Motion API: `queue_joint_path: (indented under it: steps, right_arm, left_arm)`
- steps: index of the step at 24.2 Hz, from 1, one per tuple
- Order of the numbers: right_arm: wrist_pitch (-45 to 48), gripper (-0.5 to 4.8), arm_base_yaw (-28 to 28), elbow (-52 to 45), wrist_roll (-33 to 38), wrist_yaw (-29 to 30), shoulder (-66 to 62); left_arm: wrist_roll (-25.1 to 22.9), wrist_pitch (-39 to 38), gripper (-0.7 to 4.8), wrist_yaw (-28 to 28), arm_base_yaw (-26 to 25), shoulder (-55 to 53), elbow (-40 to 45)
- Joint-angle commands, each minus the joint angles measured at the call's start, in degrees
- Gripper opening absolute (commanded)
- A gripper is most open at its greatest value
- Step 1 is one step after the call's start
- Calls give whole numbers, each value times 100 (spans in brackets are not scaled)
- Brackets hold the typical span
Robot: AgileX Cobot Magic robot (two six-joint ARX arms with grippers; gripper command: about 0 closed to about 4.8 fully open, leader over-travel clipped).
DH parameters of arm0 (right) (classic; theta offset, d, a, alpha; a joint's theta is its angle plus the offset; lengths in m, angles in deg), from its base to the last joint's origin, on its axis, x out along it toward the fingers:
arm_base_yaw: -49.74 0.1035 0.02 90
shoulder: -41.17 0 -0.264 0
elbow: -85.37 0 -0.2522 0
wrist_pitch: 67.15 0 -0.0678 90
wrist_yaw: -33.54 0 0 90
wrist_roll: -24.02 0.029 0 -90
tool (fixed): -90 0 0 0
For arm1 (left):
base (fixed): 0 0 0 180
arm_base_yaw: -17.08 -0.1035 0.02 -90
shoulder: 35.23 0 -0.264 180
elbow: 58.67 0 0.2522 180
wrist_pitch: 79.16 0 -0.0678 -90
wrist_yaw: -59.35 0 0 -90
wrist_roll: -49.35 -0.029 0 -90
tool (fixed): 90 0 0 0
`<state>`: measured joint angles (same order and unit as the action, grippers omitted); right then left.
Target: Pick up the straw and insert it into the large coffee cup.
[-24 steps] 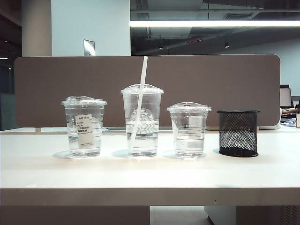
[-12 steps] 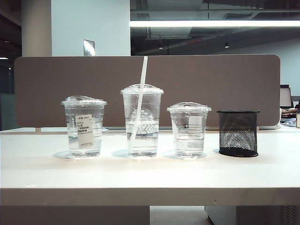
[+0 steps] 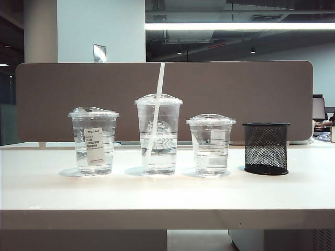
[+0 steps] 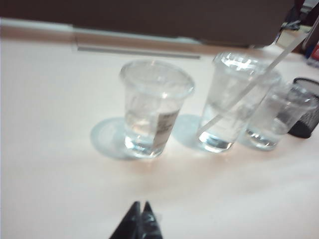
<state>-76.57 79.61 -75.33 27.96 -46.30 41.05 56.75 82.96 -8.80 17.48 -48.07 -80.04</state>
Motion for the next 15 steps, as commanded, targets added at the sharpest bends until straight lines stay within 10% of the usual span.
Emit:
queue_joint_path:
  steps: [1,15]
  right_arm:
    - [-188,-7,11,-256,59,162,9]
    - [-1309,-5,9,-546,96,306,0]
  left_arm:
    - [284,122,-5,-391,4,7,205]
    - [501,4,-4,-1182,4,2,487]
